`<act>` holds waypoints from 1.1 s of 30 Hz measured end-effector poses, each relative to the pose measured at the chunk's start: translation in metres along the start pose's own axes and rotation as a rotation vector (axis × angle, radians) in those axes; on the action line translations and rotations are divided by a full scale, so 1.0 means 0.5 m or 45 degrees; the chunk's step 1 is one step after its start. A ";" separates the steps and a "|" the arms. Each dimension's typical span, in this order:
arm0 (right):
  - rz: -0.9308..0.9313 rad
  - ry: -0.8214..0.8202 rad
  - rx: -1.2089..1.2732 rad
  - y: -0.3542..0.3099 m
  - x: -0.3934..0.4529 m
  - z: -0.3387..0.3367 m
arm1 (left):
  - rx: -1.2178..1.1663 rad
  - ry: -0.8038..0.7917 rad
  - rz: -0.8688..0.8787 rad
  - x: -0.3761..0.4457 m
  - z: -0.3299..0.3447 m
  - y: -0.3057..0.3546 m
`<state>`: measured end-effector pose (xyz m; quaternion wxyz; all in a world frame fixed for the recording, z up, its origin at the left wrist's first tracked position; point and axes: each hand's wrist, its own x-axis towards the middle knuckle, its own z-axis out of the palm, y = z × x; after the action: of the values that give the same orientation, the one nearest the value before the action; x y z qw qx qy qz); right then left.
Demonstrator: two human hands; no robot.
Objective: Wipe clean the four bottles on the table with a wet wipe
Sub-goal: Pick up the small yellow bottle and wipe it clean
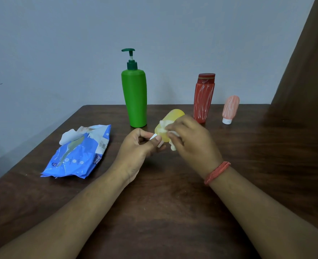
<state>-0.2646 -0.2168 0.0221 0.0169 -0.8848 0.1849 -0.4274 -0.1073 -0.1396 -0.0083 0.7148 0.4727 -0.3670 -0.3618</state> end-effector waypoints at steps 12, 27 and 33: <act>0.139 0.028 -0.101 0.031 0.015 -0.029 | 0.575 -0.075 0.078 0.001 -0.008 -0.003; 0.090 -0.037 -0.021 0.029 0.008 -0.025 | -0.016 -0.040 -0.065 -0.003 0.001 0.001; 0.039 -0.076 0.027 0.004 0.006 -0.015 | -0.050 -0.058 -0.032 -0.005 0.006 -0.002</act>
<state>-0.2691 -0.2186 0.0288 0.0385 -0.8940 0.1931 -0.4025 -0.1111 -0.1389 -0.0091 0.7108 0.4547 -0.3700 -0.3886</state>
